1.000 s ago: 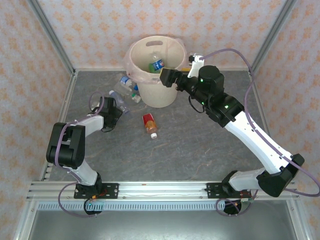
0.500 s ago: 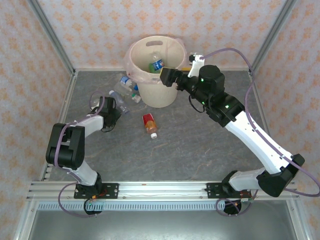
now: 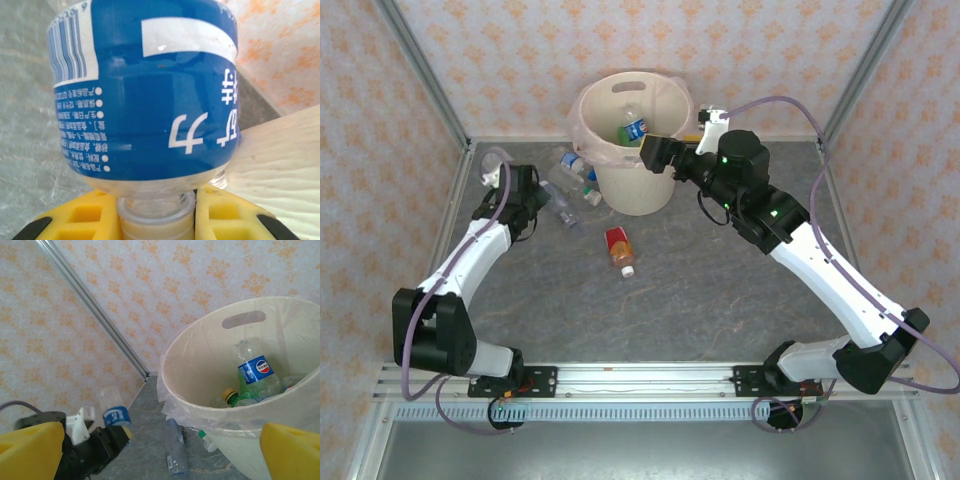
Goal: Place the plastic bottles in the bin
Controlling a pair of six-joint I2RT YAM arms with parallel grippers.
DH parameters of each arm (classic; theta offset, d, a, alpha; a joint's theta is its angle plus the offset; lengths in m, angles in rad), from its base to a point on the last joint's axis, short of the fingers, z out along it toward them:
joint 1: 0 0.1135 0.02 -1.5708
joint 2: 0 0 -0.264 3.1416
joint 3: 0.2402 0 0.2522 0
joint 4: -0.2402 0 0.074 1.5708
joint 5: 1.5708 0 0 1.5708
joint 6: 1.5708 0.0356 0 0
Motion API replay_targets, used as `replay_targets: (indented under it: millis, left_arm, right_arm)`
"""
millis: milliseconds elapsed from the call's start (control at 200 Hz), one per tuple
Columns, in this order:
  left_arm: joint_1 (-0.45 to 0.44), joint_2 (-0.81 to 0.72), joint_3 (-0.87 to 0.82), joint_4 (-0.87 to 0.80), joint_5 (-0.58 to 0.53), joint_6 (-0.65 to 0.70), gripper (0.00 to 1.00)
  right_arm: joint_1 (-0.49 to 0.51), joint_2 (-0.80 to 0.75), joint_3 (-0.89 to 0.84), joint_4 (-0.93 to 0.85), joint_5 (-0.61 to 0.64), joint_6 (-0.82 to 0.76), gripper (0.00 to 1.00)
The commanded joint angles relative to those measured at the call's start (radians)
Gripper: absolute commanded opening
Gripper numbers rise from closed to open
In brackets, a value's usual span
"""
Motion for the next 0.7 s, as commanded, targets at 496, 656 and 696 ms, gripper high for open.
replay_targets:
  millis: [496,656,696]
  left_arm:
    - [-0.243,0.173,0.667,-0.256,-0.054,0.318,0.28]
    - [-0.293,0.303,0.866,-0.313,-0.005,0.335,0.28]
    - [-0.305,0.332,0.91,-0.322,0.003,0.337,0.28]
  right_arm:
    - [0.008,-0.027,0.032,0.019,0.03,0.012,1.0]
    - [0.009,-0.044,0.027,0.007,0.044,0.012,1.0]
    - [0.009,-0.048,0.025,0.006,0.048,0.011,1.0]
